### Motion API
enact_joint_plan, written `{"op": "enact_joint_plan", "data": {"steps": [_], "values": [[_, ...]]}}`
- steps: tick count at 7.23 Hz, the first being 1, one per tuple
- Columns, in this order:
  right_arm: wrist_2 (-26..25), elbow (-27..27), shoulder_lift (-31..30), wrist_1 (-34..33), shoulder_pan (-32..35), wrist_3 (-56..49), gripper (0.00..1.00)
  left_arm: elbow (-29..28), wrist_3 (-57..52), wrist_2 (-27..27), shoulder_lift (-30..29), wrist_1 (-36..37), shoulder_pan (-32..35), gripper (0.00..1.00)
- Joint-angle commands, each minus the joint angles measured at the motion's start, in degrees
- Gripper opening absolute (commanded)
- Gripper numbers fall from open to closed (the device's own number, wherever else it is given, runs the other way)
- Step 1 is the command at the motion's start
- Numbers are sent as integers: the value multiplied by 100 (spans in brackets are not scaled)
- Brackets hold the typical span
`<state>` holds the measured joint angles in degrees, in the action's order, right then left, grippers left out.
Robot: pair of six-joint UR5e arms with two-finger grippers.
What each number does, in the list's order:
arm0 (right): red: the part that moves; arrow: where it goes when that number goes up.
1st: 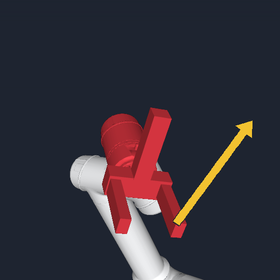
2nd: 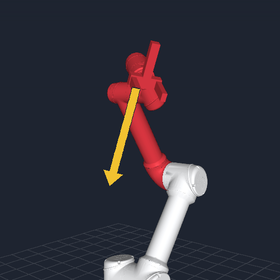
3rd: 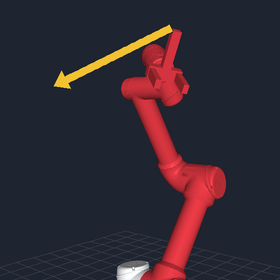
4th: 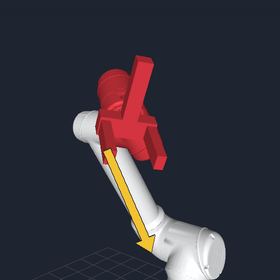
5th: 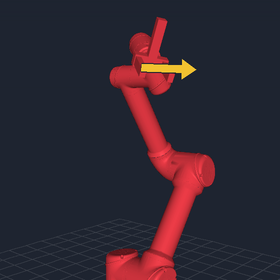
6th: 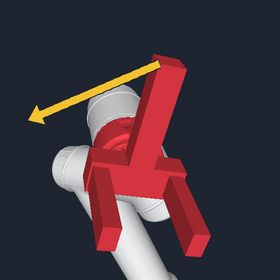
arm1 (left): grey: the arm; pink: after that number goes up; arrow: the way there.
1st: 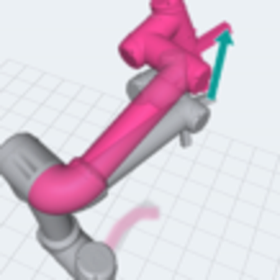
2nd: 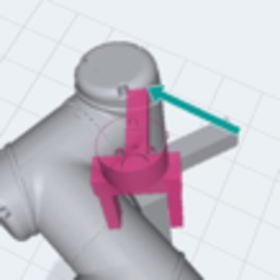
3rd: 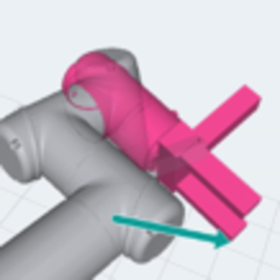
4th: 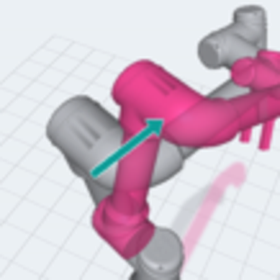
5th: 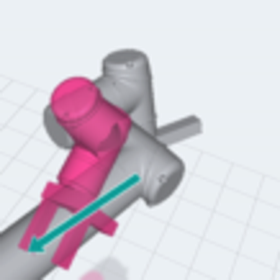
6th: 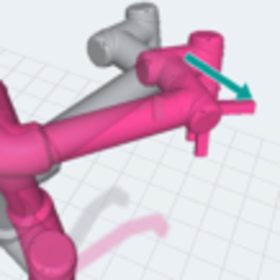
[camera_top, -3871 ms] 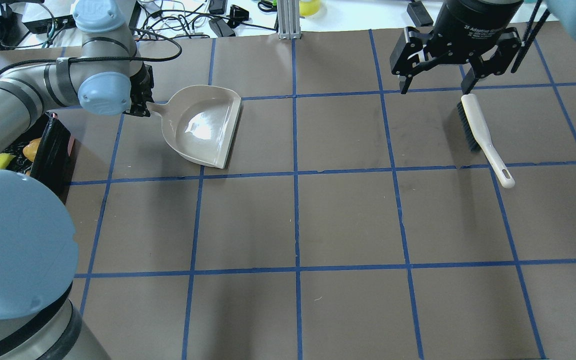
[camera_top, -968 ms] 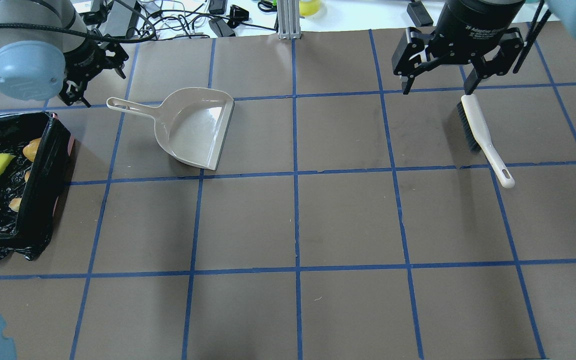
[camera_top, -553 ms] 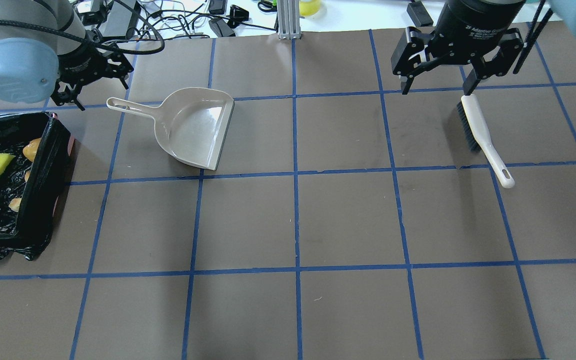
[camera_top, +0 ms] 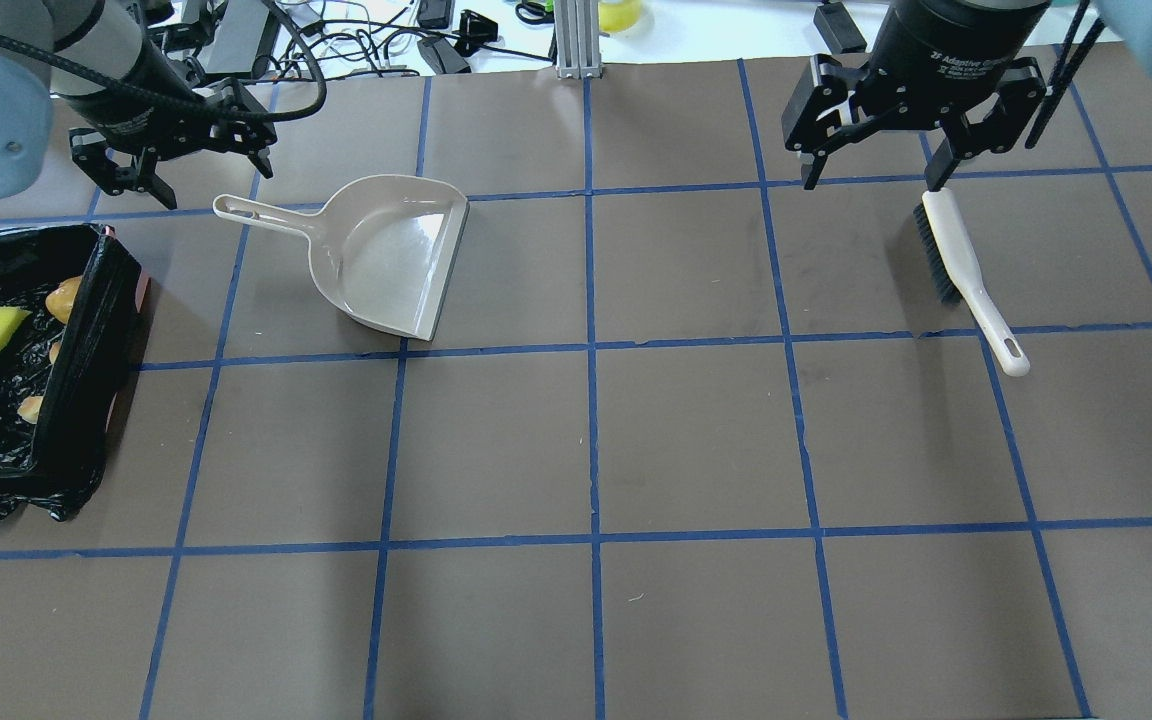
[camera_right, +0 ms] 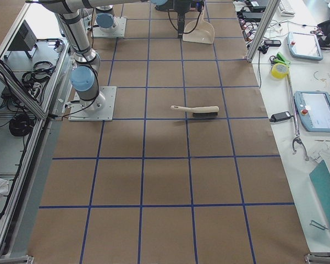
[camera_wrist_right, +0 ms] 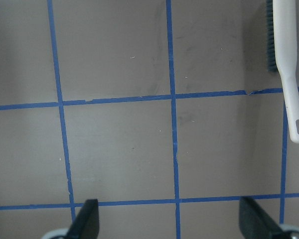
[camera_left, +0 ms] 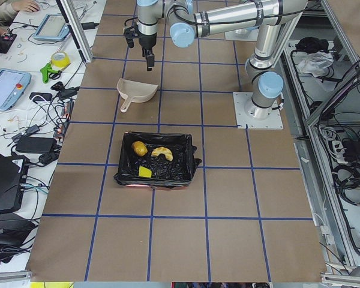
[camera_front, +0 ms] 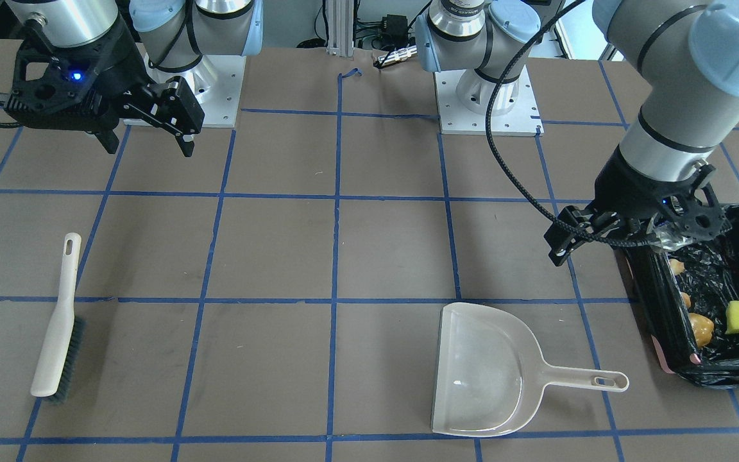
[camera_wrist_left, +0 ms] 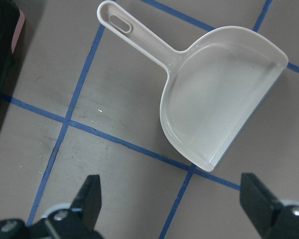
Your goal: Sweep and dump trash into bin
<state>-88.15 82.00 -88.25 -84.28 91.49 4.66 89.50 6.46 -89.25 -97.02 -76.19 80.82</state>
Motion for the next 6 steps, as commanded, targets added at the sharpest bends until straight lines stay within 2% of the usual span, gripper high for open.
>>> {"op": "enact_joint_plan", "data": {"steps": [1,6], "values": [[0,0,1,8,0,0,100,41,-409,-31,349,-623,47,100],[8,0,9,9,0,9,100,103,-5,13,386,-1214,399,100]]}}
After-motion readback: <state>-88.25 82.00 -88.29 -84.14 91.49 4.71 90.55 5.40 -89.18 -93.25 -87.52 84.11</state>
